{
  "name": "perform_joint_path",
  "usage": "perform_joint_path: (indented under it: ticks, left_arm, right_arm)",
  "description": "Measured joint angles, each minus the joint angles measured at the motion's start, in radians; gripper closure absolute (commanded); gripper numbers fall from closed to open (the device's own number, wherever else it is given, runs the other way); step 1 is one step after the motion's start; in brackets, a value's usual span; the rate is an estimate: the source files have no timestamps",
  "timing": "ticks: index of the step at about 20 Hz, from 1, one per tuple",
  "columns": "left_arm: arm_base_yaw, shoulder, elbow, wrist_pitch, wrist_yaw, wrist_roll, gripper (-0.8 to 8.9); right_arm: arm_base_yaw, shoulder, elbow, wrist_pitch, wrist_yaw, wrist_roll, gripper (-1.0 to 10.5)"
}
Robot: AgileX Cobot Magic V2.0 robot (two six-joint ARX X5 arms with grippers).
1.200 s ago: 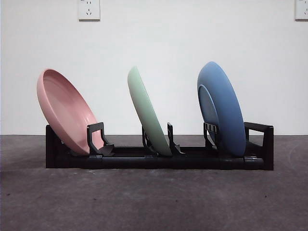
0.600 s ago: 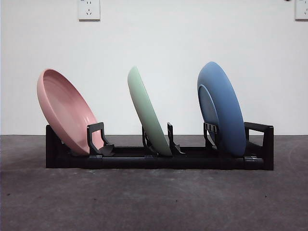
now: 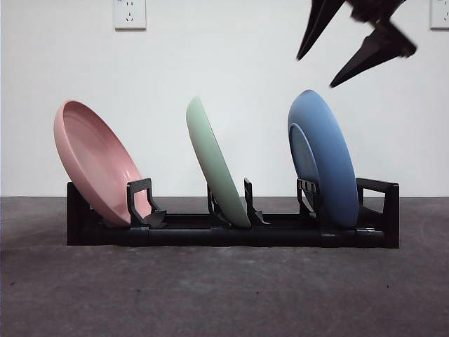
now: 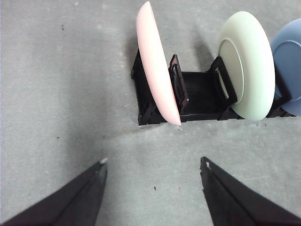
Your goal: Place the plate
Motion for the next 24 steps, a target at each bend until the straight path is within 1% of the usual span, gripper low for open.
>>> perform_joint_path:
  ticks: [2,4,6,9,11,16,18,20,22,24]
  left_arm:
    - [-0.010,0.000,0.000,0.000,0.000,0.000,5.01]
    - [-0.014,0.000,0.000,0.000,0.000,0.000,5.01]
    - [-0.016,0.000,0.000,0.000,0.000,0.000,5.01]
    - [-0.016,0.000,0.000,0.000,0.000,0.000,5.01]
    - [-0.016,0.000,0.000,0.000,0.000,0.000,5.01]
    - [-0.016,0.000,0.000,0.000,0.000,0.000,5.01]
    - [-0.016,0.000,0.000,0.000,0.000,0.000,5.01]
    - [-0.016,0.000,0.000,0.000,0.000,0.000,5.01]
    - [-0.016,0.000,0.000,0.000,0.000,0.000,5.01]
    - [-0.016,0.000,0.000,0.000,0.000,0.000,5.01]
  right_arm:
    - [0.014,0.023,0.000,0.051,0.018,0.002,6.3]
    - [0.028,0.043,0.004,0.073,0.060,0.002,6.3]
    - [0.038,0.065,0.004,0.078,0.076,0.003,7.0]
    - [0.046,0.085,0.004,0.087,0.077,0.003,8.8]
    - [0.050,0.086,0.004,0.087,0.080,0.003,9.4]
    - [0.052,0.087,0.004,0.086,0.072,0.017,9.4]
    - [0.052,0.086,0.007,0.076,0.052,0.022,9.4]
    - [0.049,0.084,0.040,0.033,0.008,0.026,9.4]
    - [0.051,0.064,0.108,-0.038,-0.050,0.027,9.4]
    - [0.052,0.031,0.185,-0.116,-0.087,0.023,9.4]
